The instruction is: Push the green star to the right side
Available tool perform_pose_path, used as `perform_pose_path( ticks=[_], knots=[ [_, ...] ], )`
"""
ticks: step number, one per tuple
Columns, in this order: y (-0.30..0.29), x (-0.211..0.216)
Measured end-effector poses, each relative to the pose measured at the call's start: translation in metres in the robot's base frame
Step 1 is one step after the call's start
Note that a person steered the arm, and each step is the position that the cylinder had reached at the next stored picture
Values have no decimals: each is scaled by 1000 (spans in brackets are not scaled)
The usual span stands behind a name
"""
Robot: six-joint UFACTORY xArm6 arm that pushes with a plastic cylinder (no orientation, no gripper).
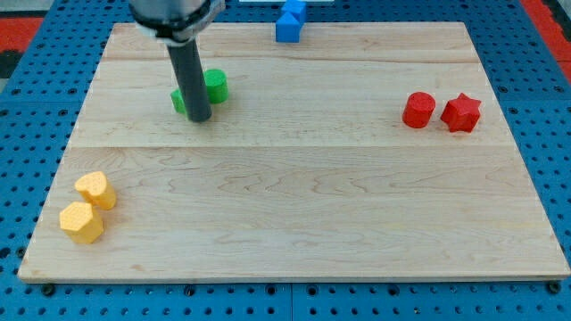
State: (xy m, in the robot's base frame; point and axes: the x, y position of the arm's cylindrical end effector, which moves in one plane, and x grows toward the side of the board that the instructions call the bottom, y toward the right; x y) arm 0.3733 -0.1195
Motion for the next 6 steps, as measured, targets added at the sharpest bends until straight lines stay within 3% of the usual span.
perform_pose_path(
  ticks=[2, 3, 4, 5, 6],
  knots=[
    [8, -28],
    [35, -70],
    [57, -65],
    [37, 9],
    [-81, 10]
  ],
)
